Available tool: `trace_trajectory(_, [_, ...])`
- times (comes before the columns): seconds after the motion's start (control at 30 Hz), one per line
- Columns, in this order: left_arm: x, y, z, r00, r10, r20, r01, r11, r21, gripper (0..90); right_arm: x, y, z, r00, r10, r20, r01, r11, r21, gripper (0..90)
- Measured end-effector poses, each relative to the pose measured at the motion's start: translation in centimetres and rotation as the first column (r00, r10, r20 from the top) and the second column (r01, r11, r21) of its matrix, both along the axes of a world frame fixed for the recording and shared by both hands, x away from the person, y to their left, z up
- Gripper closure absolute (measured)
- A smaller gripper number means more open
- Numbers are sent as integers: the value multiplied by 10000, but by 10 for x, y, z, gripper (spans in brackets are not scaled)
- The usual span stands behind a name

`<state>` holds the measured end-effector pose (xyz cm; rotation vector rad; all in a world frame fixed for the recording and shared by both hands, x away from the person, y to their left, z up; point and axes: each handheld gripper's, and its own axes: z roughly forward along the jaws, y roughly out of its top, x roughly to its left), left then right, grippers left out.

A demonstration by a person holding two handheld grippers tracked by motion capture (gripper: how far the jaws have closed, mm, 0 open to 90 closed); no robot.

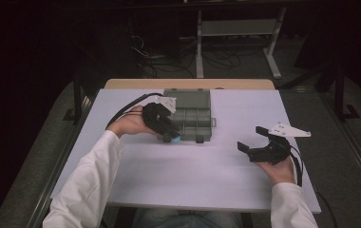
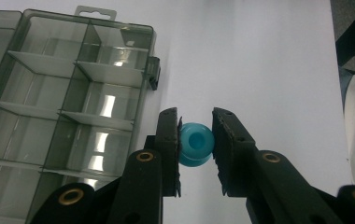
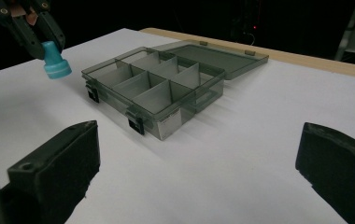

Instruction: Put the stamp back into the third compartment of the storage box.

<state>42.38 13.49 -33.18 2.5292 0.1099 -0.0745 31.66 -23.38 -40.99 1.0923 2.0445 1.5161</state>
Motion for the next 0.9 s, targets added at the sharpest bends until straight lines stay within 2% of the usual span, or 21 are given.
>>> trace_trajectory(0.23, [7, -5, 3, 9999, -103, 12, 103, 9999, 10, 729, 0, 0, 0, 10000, -3, -25, 3, 10000, 5, 0])
trace_trajectory(0.27, [7, -6, 3, 10000, 20, -26, -20, 10000, -86, 729, 0, 0, 0, 10000, -3, -25, 3, 10000, -2, 0])
trace_trajectory(0.47, [14, -9, 7, 9999, 107, -51, -108, 9999, -131, 729, 0, 0, -1, 10000, 22, -26, -22, 10000, 38, 0])
trace_trajectory(0.7, [26, -10, 11, 9992, 388, 42, -387, 9990, -204, 729, 0, 0, -1, 10000, 21, -39, -21, 10000, 44, 0])
trace_trajectory(0.9, [32, -10, 12, 9978, 657, -29, -657, 9975, -240, 729, 1, 0, -1, 10000, 46, -55, -45, 10000, 55, 0])
